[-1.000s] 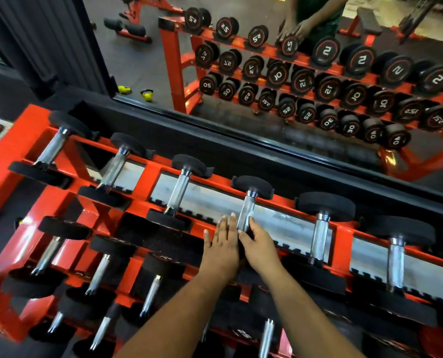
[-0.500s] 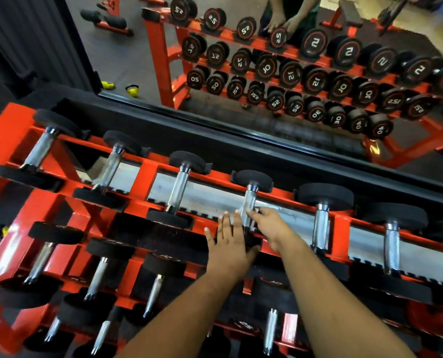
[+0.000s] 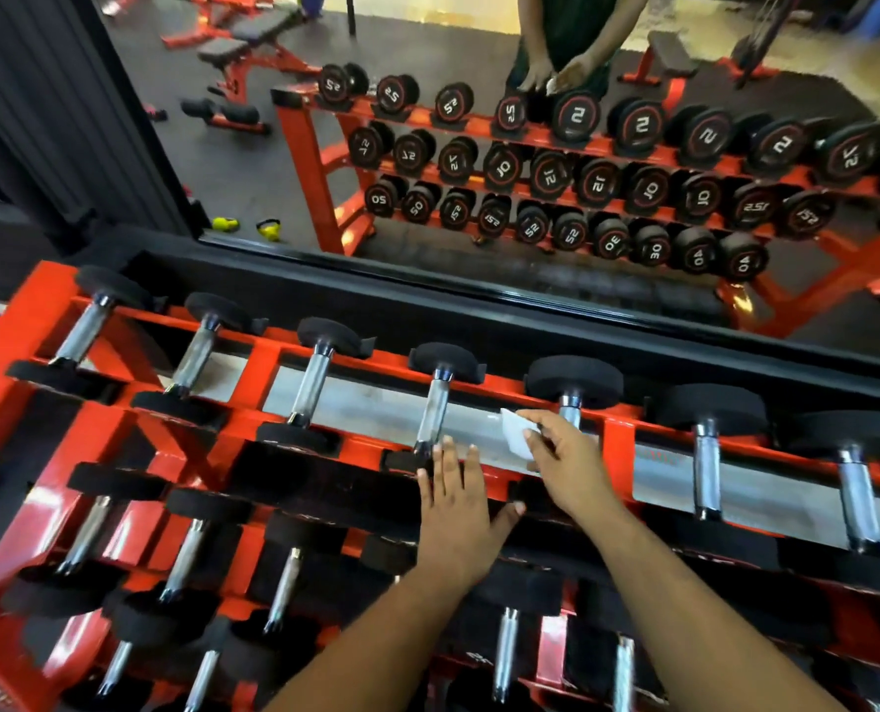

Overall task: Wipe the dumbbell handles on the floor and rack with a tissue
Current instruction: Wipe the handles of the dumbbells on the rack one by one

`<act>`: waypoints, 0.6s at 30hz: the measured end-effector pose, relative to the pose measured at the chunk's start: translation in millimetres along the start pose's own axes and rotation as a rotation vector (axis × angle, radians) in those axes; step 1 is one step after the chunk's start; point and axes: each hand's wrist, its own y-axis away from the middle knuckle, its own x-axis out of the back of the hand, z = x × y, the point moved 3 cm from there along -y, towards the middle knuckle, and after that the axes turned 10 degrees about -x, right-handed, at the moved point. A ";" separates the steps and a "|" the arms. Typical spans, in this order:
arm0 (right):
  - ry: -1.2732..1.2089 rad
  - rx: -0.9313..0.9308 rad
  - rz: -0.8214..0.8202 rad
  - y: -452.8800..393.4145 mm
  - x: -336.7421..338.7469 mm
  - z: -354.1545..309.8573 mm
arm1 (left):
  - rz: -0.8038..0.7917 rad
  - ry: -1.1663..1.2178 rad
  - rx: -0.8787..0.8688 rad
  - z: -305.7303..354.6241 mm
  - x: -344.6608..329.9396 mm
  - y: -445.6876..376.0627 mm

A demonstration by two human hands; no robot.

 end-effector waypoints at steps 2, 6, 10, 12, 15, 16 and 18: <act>0.112 0.045 0.043 3.9 22.8 11.8 | -0.037 0.039 0.009 18.6 -11.0 1.0; 0.293 0.100 0.021 8.5 54.9 31.2 | -0.072 0.075 0.036 60.1 -28.0 -2.4; 0.548 0.289 -0.160 4.8 58.4 39.0 | -0.098 0.125 0.094 80.1 -39.5 -5.8; 0.645 0.396 -0.216 0.5 59.6 36.3 | -0.091 0.144 0.111 82.0 -40.5 -6.2; 0.829 0.535 -0.320 -6.0 58.0 38.1 | -0.042 0.182 0.109 88.7 -39.2 -9.3; 0.884 0.565 -0.349 -8.6 58.0 41.3 | -0.037 0.194 0.110 92.2 -38.8 -11.0; 0.971 0.587 -0.419 -12.3 60.6 49.5 | -0.041 0.208 0.129 97.6 -40.3 -15.4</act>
